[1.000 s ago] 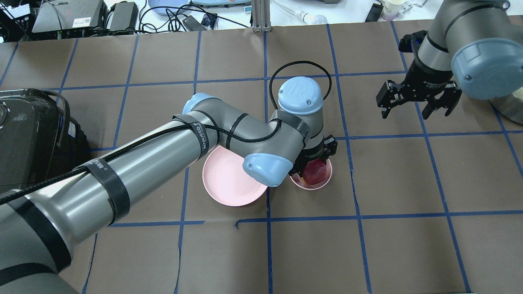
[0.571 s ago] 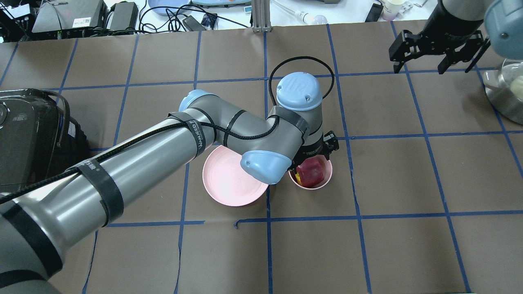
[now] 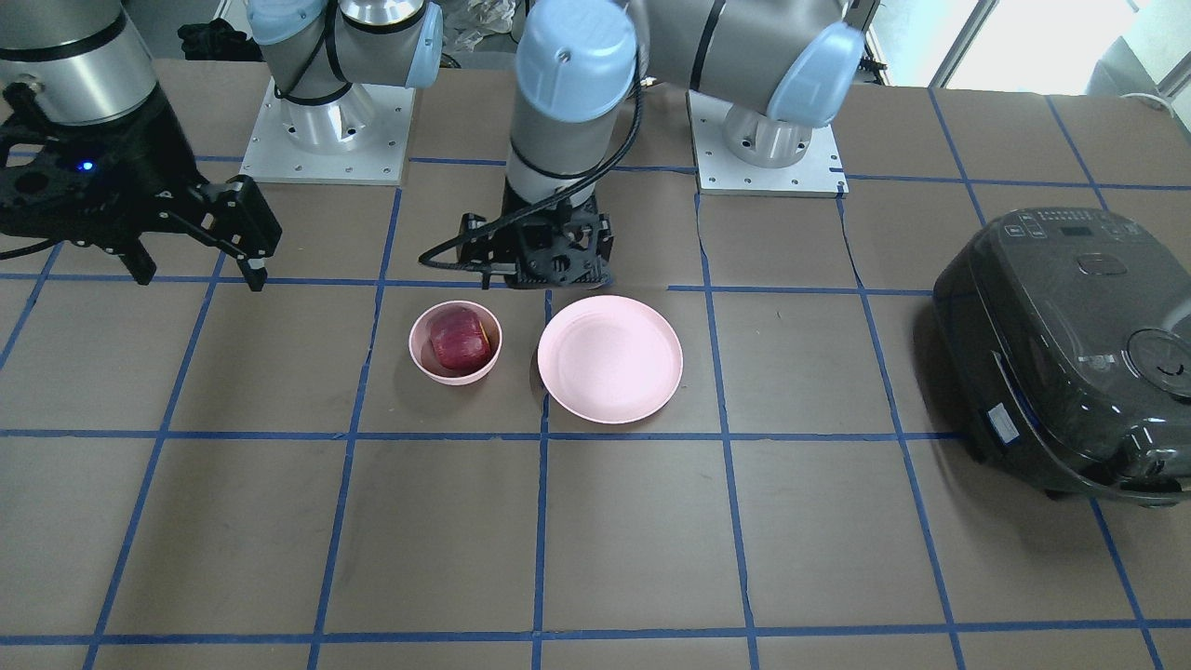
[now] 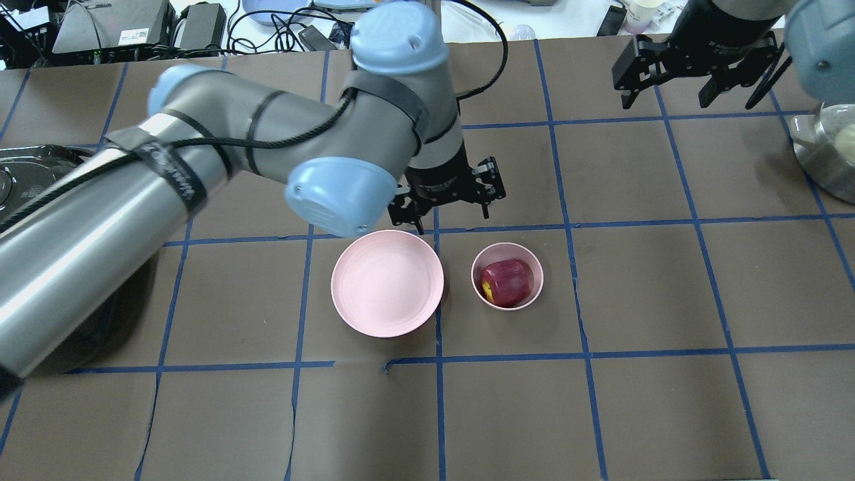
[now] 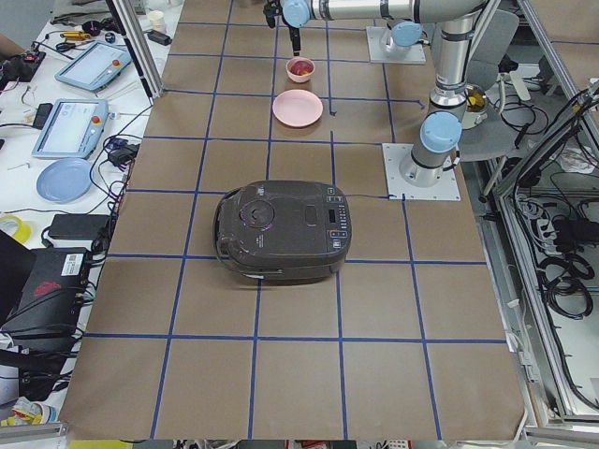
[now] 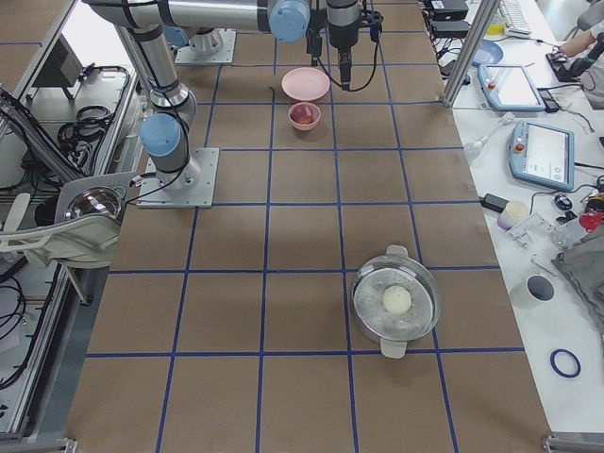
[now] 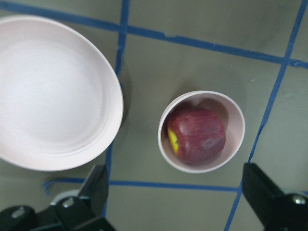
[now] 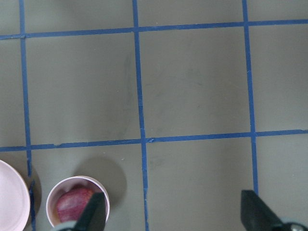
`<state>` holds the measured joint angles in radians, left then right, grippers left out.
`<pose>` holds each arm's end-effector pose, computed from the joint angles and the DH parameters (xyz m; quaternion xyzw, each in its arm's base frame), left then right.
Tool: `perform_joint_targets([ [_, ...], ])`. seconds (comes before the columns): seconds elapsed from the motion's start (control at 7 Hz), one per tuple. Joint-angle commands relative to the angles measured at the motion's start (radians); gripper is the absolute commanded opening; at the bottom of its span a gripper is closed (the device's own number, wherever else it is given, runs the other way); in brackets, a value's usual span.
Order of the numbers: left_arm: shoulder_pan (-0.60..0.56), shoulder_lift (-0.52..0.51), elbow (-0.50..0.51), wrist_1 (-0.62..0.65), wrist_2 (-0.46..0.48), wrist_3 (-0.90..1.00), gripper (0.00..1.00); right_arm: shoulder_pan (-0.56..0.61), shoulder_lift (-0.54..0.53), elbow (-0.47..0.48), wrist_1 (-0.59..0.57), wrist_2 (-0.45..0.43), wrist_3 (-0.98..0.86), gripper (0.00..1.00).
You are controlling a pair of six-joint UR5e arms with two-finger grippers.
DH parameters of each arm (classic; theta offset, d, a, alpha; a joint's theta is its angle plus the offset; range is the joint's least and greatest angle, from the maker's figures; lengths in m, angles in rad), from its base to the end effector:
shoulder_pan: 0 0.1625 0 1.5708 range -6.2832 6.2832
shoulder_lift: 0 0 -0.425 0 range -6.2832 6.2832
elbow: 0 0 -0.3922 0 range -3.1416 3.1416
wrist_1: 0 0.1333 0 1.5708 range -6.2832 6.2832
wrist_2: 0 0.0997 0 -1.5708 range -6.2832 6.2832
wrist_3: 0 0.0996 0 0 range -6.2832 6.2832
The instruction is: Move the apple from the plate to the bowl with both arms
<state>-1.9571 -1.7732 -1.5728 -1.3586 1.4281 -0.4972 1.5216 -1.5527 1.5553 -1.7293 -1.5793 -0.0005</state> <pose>-0.3513 -0.4724 0.4014 0.0550 -0.9959 -0.0270 0.0661 0.1070 -0.5197 0.5035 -0.0246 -0.9967 0.0777 0.0062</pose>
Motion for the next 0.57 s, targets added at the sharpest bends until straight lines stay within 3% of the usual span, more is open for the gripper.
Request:
perform_joint_targets([
  [0.0,0.082,0.165,0.013,-0.155,0.09,0.237,1.0,0.049,-0.006,0.0,0.005,0.005,0.062,1.0],
  [0.43,0.327,0.251,-0.006,-0.162,0.094,0.428,1.0,0.048,-0.017,-0.001,0.004,0.007,0.057,1.0],
])
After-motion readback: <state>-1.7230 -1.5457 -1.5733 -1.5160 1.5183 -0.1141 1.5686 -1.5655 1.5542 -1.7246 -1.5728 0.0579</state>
